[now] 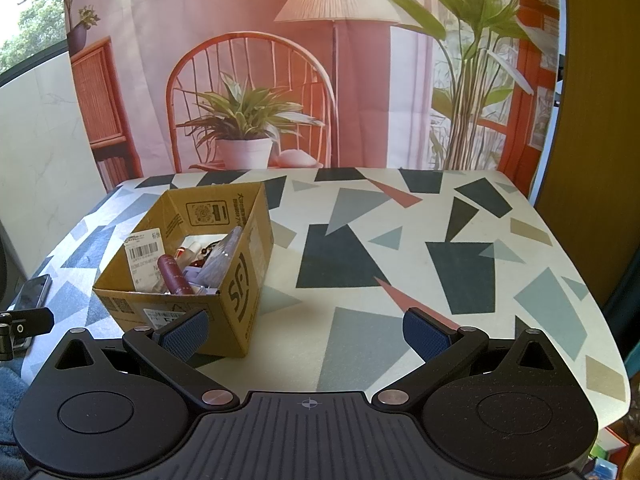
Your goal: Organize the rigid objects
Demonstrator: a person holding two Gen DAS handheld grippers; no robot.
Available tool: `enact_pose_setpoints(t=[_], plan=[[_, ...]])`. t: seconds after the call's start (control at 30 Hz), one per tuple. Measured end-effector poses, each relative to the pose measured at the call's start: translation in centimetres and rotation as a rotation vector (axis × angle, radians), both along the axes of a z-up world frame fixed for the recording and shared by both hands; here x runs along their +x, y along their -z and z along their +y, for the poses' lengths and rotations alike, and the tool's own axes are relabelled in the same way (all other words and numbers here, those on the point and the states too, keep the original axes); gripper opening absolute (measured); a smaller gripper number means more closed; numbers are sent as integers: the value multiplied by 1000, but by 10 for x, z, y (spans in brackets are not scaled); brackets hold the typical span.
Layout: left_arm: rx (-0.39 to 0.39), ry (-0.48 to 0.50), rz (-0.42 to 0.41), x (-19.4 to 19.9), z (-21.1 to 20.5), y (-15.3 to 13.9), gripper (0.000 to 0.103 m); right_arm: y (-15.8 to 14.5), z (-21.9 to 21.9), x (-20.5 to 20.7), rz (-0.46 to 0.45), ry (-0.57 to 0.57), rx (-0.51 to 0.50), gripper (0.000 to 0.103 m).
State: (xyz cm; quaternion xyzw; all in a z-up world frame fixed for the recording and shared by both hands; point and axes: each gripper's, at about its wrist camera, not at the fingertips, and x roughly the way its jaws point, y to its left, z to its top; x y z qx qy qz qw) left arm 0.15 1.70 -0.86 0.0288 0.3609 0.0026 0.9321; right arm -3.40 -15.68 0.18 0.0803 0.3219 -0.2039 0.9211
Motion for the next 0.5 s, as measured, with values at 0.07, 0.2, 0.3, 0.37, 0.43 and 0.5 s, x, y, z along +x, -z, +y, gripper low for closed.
enact_pose_setpoints(t=[0.07, 0.2, 0.3, 0.37, 0.43, 0.5], plan=[[0, 0, 0, 0, 0, 0, 103, 0, 0, 0, 0, 0, 0, 103], [0, 1, 0, 0, 0, 0, 103, 0, 0, 0, 0, 1, 1, 103], [3, 3, -4, 0, 1, 0, 103, 0, 0, 0, 1, 0, 0, 103], [7, 3, -7, 0, 2, 0, 103, 0, 0, 0, 0, 0, 1, 103], [7, 3, -6, 0, 3, 0, 103, 0, 0, 0, 0, 1, 1, 103], [9, 1, -6, 0, 3, 0, 103, 0, 0, 0, 1, 1, 1, 103]])
